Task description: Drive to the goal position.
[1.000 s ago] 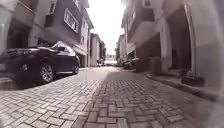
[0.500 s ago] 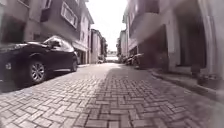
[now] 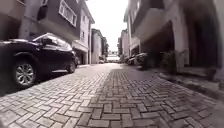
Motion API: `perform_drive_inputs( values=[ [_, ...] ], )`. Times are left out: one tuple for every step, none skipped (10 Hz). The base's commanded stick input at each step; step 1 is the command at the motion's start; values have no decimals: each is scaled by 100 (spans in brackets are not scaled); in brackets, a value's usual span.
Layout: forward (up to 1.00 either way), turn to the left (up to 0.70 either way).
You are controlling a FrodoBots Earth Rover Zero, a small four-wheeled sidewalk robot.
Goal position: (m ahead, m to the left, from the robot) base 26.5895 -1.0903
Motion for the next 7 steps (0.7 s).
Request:
perform_drive_inputs(
  values=[
    [100,-22],
    [100,-36],
    [100,-20],
    [100,-6],
    [100,-28],
    [100,-13],
    [100,-7]
  ],
)
